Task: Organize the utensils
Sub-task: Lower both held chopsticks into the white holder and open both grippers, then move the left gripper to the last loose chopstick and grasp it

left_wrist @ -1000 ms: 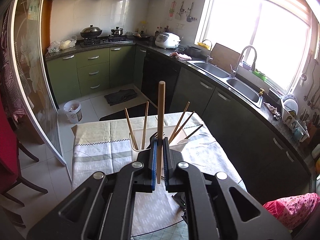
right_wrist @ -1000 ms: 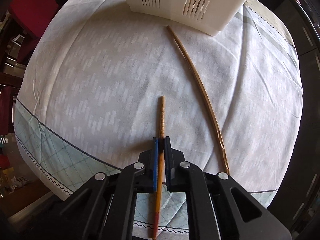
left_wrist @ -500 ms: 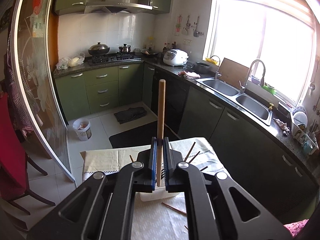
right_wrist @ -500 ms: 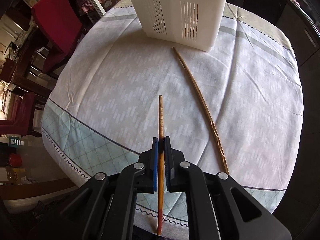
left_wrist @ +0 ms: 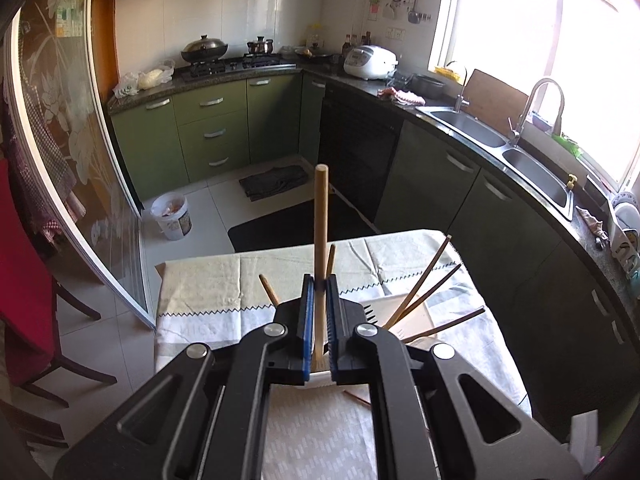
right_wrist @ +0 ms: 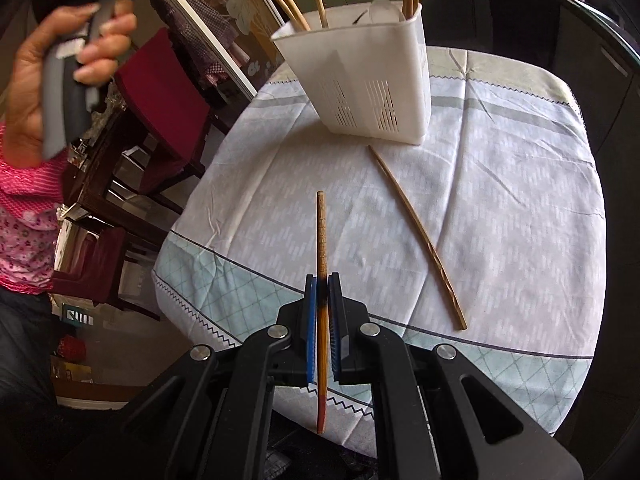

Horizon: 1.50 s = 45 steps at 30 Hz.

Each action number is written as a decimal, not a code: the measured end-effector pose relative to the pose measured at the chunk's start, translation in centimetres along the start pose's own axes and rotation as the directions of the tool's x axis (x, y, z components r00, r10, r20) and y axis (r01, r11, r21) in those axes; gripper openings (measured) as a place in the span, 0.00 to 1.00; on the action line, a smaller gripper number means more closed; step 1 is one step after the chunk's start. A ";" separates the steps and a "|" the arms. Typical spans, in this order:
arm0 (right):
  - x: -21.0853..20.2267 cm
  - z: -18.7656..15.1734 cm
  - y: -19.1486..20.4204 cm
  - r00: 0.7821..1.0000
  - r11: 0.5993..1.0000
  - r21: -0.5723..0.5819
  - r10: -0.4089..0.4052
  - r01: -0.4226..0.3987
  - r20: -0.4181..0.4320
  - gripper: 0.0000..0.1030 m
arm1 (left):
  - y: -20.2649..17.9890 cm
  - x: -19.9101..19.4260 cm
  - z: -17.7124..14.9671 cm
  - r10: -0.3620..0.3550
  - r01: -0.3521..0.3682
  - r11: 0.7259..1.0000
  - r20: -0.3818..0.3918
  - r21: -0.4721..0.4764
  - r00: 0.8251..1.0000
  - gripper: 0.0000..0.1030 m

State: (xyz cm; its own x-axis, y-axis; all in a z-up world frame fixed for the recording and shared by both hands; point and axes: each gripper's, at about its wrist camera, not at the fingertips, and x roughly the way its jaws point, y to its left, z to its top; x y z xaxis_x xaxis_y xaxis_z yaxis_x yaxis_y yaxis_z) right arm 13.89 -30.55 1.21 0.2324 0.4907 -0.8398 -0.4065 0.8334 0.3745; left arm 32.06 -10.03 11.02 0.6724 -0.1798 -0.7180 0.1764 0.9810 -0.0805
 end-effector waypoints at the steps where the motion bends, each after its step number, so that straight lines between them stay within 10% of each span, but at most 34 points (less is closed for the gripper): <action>1: -1.0 0.2 0.3 1.000 1.000 -0.004 0.012 -0.012 0.026 0.06 | 0.1 0.6 -0.4 0.002 -0.002 1.000 -0.015 0.000 1.000 0.06; 14: -14.5 8.4 3.9 0.913 0.996 -0.082 0.051 -0.019 0.404 0.06 | 2.2 1.0 -3.7 -0.028 0.027 0.999 -0.058 -0.019 0.998 0.24; 22: -17.4 18.4 4.0 0.844 0.993 -0.039 -0.073 0.111 0.531 0.06 | 4.6 -2.0 -9.5 -0.049 0.047 0.998 -0.074 -0.032 0.996 0.30; 30: -9.8 24.3 0.5 0.899 0.984 0.022 -0.173 0.179 0.402 0.06 | 4.3 -3.5 -14.3 -0.130 0.128 0.991 -0.088 -0.025 0.988 0.31; 45: -2.5 21.5 -0.6 0.937 0.975 -0.065 -0.182 0.210 0.297 0.08 | 3.0 0.7 -16.7 -0.175 0.142 0.977 -0.217 -0.157 0.960 0.34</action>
State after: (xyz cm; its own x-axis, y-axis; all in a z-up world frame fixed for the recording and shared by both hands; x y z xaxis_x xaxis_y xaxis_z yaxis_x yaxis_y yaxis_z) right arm 32.59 -26.86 11.57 0.5547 0.3837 -0.7383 -0.4049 0.8996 0.1633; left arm 21.04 -5.99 -1.26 0.4591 -0.3283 -0.8255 0.1547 0.9446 -0.2896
